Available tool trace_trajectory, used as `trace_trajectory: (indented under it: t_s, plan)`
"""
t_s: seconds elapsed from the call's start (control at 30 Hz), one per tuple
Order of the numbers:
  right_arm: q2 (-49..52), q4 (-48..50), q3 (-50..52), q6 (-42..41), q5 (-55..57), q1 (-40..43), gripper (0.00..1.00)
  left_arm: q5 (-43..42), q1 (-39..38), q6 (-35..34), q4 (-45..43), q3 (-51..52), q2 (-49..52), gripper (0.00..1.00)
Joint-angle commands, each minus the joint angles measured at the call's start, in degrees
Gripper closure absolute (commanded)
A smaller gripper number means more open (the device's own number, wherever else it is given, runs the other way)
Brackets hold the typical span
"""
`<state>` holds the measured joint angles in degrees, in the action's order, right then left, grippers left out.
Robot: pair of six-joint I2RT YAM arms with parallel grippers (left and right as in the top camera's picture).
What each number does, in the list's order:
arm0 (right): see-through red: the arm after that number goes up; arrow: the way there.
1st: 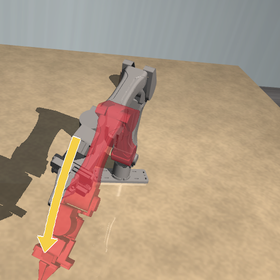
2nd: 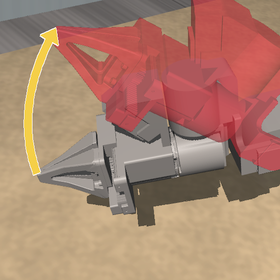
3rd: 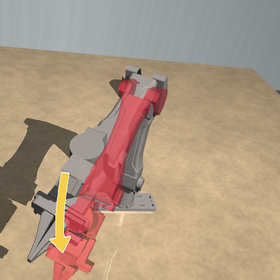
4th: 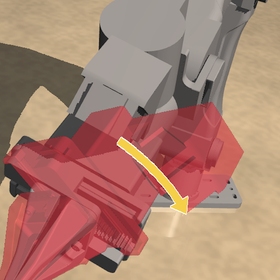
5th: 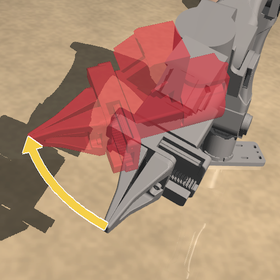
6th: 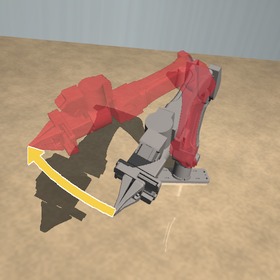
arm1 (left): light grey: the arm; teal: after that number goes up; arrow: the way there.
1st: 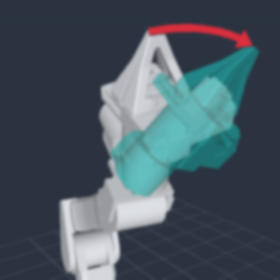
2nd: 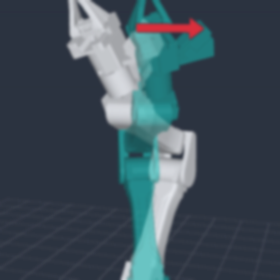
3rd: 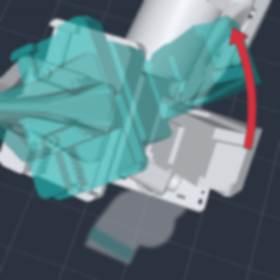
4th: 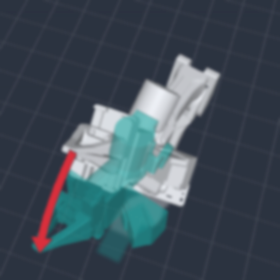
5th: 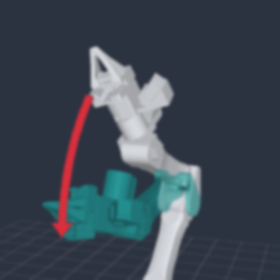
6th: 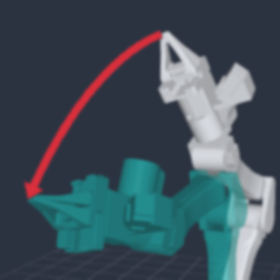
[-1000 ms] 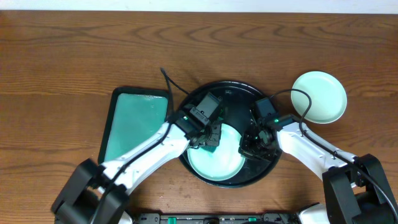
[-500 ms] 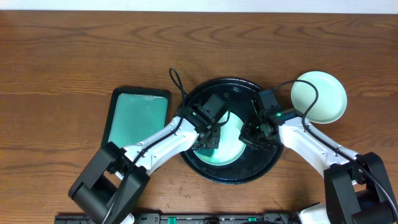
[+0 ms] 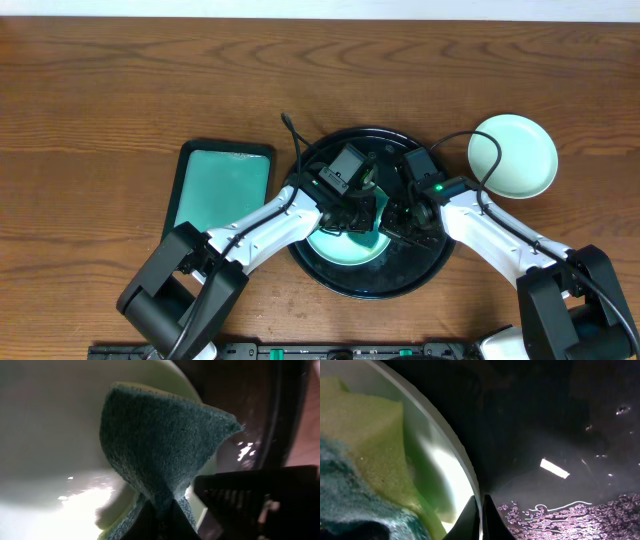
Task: Clean dirty plates on tray and stack at the side
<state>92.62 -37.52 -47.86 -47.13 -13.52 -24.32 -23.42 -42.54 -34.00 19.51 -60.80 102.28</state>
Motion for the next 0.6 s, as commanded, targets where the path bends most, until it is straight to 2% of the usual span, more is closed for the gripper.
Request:
trace_trajectory:
  t_s: [0.0, 0.17, 0.33, 0.43, 0.57]
  plan:
    - [0.28, -0.66, -1.27, -1.77, -0.46, -0.63, 0.98, -1.11, 0.11, -1.90, -0.42, -0.24, 0.61, 0.93]
    - [0.28, -1.79, -1.27, -2.14, -0.46, -0.63, 0.98, 11.34, 1.97, -1.53, 4.31, -0.24, 0.61, 0.93]
    - [0.28, -2.23, -1.27, -2.12, -0.46, -0.63, 0.99, 22.53, 7.04, 1.31, 9.66, -0.24, 0.61, 0.93]
    - [0.28, -2.19, -1.27, -2.12, -0.42, -0.63, 0.98, 24.68, 10.69, 4.02, 10.73, -0.24, 0.61, 0.93]
    - [0.28, -2.25, -1.27, -2.10, -0.04, -0.63, 0.99, 27.23, 14.56, 4.42, 11.37, -0.24, 0.61, 0.93]
